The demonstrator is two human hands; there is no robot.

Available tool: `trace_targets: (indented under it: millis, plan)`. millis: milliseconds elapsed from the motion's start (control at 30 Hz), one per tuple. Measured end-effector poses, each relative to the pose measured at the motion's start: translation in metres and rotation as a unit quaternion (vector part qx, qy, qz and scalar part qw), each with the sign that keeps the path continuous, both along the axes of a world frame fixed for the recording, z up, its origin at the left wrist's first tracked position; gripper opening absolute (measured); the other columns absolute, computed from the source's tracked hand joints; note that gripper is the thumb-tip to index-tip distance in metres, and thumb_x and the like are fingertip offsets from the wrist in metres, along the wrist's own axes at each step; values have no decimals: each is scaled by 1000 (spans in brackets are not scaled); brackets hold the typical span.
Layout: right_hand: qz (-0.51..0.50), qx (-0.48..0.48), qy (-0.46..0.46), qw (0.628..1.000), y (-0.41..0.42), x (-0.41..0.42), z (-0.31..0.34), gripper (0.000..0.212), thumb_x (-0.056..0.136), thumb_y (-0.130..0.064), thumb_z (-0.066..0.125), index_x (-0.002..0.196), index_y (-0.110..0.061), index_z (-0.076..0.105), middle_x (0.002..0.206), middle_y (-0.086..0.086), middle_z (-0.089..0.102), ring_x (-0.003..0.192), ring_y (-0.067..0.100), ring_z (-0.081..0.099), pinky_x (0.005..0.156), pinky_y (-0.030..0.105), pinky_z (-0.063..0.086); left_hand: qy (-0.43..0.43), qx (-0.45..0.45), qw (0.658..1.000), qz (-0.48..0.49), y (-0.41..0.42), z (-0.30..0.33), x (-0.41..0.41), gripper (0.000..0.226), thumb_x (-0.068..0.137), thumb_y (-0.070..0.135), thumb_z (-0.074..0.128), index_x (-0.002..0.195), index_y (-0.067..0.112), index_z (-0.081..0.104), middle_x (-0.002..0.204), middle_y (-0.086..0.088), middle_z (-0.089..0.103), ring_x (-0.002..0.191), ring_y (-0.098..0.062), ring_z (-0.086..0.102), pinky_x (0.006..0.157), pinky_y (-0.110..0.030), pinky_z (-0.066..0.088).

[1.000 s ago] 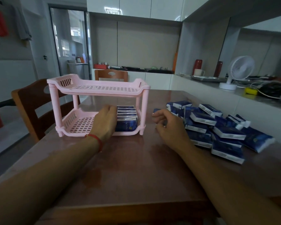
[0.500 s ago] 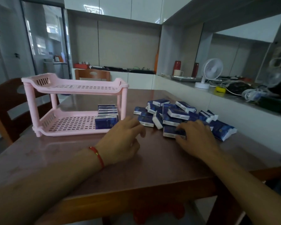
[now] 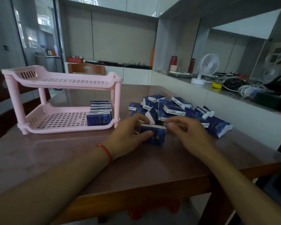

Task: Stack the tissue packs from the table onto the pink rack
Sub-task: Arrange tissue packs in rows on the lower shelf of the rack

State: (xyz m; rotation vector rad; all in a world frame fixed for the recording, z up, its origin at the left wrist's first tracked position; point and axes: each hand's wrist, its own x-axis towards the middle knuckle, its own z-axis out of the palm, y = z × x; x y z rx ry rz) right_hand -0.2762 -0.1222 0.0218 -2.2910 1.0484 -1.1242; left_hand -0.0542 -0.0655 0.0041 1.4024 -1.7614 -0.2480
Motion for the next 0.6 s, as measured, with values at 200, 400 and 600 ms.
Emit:
trace_targets:
  millis: [200,400,600]
  plan:
    - [-110,-17,-3,994,-9,-48,3,19,98,-23,57,105,-31,73,98,-21,70,93,-9,61,79,17,47,81,56,995,15,-5,-5,8,46,67,60,69,106,35,65,101,1,75,93,-18,71,87,-47,58]
    - [-93,26,123,988,-6,-89,-2,28,91,-25,68,116,-37,65,120,-18,60,108,-2,54,97,27,45,63,69,996,-3,-5,-4,5,42,80,9,76,114,28,61,112,4,70,100,-8,68,95,-30,55]
    - [-34,28,88,995,5,-85,-7,28,96,-21,63,115,-41,66,110,-17,67,97,2,64,85,23,55,66,53,996,-5,-5,-6,6,41,80,11,77,113,29,61,113,5,71,100,-10,69,96,-36,56]
